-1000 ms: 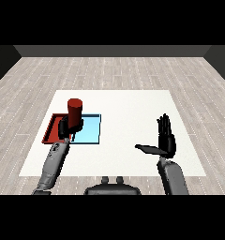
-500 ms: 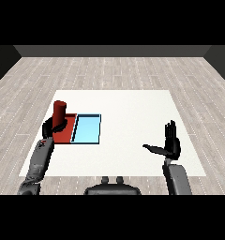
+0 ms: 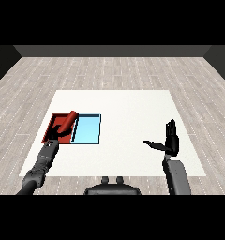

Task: Pick the red can and put it in the red box

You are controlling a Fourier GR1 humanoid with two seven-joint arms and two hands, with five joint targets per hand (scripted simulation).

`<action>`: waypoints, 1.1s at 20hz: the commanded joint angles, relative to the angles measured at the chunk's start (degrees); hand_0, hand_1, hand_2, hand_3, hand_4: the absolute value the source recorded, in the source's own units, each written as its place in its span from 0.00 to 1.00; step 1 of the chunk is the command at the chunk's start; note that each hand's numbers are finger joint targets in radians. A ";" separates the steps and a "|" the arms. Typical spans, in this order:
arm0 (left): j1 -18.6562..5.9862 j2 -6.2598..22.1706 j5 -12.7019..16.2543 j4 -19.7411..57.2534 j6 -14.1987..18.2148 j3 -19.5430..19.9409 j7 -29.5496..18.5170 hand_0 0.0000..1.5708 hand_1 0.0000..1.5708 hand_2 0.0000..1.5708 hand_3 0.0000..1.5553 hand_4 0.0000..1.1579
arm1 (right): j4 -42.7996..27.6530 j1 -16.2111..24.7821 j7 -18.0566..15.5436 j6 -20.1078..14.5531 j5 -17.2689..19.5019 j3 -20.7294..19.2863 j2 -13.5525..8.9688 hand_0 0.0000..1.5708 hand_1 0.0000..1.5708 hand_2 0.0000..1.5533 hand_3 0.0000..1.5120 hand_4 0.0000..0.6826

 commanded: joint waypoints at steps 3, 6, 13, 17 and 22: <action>-3.78 1.15 -0.73 11.81 -1.20 1.44 2.75 0.60 0.60 0.61 0.38 0.52 | 4.97 -2.24 -1.59 -0.90 2.02 0.63 1.04 0.00 0.00 0.00 0.00 0.00; -3.68 1.82 -0.88 13.23 -3.98 1.61 0.13 0.29 0.29 0.37 0.07 0.51 | 4.84 -3.11 -1.51 -0.27 1.13 -0.22 0.61 0.00 0.00 0.00 0.00 0.00; -3.23 4.27 2.56 12.84 -6.43 5.74 -3.07 0.00 0.00 0.00 0.00 0.00 | -0.22 -1.08 0.83 1.64 0.11 -1.48 -1.92 0.00 0.00 0.00 0.00 0.00; -0.95 5.00 6.36 9.20 -8.67 9.60 -11.79 0.00 0.00 0.00 0.00 0.00 | -4.55 0.90 -0.16 1.96 -0.21 -0.18 -0.47 0.00 0.00 0.00 0.00 0.00; -1.48 0.46 15.77 -4.35 -16.57 17.04 -30.13 0.00 0.00 0.00 0.00 0.00 | -5.84 0.18 -1.48 4.06 -1.04 1.85 0.08 0.00 0.00 0.00 0.00 0.00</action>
